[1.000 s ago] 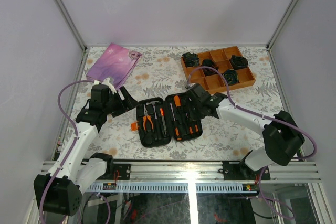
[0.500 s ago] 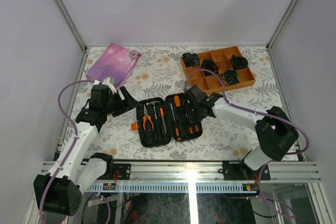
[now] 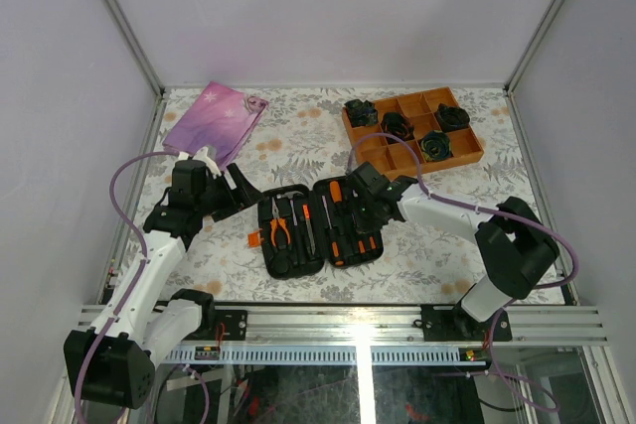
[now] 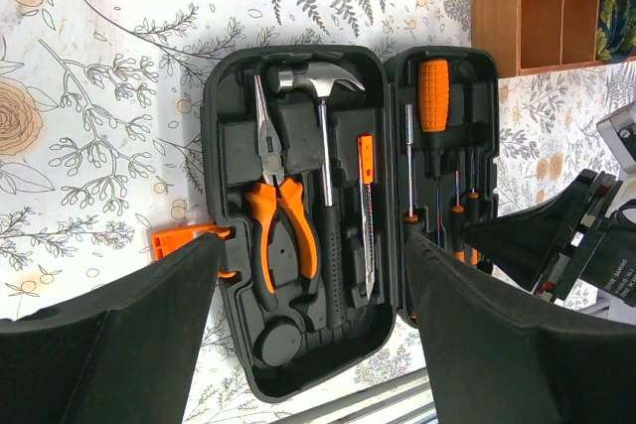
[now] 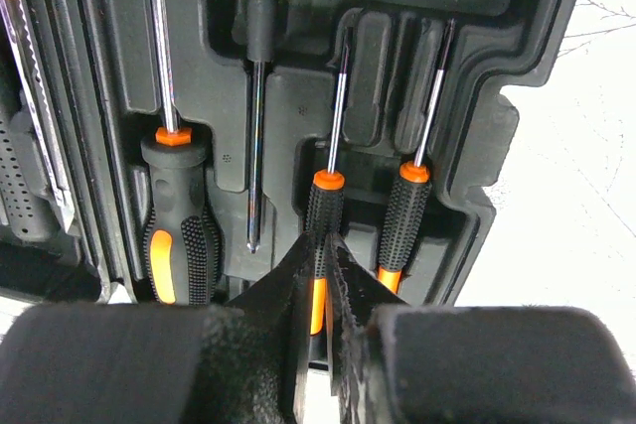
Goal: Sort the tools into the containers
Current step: Place the screwdriver in the storage box.
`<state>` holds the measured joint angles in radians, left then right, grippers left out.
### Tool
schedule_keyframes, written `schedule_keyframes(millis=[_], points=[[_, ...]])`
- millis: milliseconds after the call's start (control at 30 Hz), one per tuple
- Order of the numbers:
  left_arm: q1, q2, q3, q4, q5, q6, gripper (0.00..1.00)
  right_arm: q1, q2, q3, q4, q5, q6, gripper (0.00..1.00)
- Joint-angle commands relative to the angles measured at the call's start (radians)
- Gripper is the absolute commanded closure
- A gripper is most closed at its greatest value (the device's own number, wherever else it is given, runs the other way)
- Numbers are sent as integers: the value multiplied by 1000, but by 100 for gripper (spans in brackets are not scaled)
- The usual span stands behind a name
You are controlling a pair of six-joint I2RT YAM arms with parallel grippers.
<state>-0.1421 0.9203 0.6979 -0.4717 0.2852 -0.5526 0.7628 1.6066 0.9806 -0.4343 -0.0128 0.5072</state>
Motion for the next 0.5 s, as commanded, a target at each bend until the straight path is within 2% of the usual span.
schedule_keyframes(millis=[0,467], points=[[9,-3,-7,48,19,16,26,-4,28,36,2,-9,-10,88],[9,-6,-7,50,38,22,26,-1,138,72,-88,16,-20,94]])
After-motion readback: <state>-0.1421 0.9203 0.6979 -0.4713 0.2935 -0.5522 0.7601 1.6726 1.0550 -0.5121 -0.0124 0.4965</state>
